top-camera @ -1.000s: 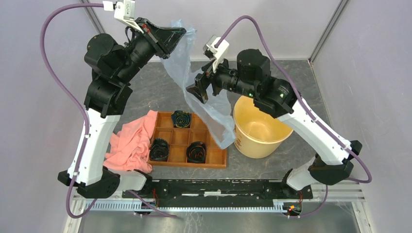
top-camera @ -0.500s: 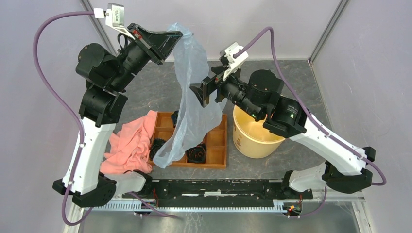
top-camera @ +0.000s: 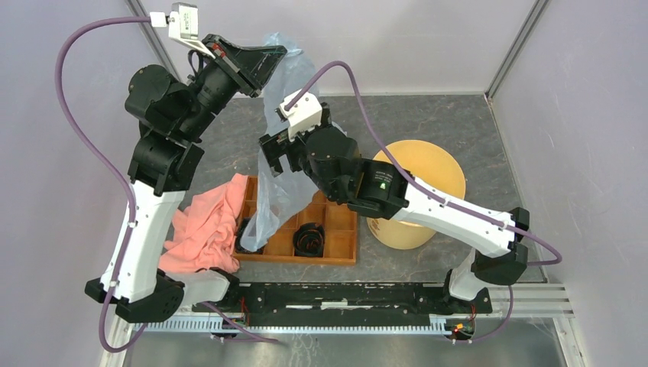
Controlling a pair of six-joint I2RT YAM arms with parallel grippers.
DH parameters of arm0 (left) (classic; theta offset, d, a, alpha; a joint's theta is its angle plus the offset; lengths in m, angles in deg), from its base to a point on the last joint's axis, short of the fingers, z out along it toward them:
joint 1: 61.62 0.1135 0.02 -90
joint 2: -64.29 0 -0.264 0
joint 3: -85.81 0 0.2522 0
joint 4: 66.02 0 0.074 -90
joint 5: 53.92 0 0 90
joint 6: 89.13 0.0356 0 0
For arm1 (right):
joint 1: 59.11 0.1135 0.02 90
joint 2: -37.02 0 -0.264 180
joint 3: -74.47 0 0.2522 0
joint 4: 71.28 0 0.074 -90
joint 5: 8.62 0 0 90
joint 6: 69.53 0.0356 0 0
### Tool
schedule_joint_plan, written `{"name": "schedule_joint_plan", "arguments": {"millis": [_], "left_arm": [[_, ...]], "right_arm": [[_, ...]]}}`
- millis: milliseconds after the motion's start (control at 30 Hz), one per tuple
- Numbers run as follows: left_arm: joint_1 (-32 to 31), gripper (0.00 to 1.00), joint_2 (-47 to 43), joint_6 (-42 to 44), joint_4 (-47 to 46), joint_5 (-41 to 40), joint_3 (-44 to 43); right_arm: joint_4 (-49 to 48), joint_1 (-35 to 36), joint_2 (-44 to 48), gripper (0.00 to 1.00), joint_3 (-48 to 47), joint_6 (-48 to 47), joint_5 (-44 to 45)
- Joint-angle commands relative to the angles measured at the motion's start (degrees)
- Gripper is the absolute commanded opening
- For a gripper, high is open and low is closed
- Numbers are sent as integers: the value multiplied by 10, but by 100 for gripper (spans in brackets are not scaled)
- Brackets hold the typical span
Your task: Put the trash bags into the trash bin
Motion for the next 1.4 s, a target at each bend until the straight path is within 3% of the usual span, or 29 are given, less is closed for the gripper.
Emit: {"name": "schedule_joint_plan", "arguments": {"millis": [0, 167, 367, 533, 667, 900, 1067, 1200, 1367], "left_arm": [[-3, 2, 2, -26, -21, -11, -14], [-3, 2, -4, -19, -23, -23, -6], [-3, 2, -13, -8, -34, -59, 19], [-3, 2, -3, -31, -50, -38, 21], [-3, 2, -3, -45, -58, -32, 20], [-3, 2, -20, -54, -54, -32, 20], [-3, 2, -38, -50, -49, -38, 20], [-3, 2, -50, -39, -36, -41, 17], [-3, 2, -69, -31, -26, -40, 22]], "right_arm": [[-29, 5, -1, 98, -8, -26, 68], [-32, 6, 37, 98, 0, -12, 40], [-106, 6, 147, 98, 111, 22, -10], [-123, 7, 117, 98, 93, 46, -63], [-108, 6, 47, 98, 55, 36, 19], [-167, 5, -4, 97, 60, -26, 140], [-196, -9, -9, 78, 73, -33, 152], [-216, -21, 13, 40, 104, -27, 149], [-272, -57, 68, 12, 170, -32, 50]]}}
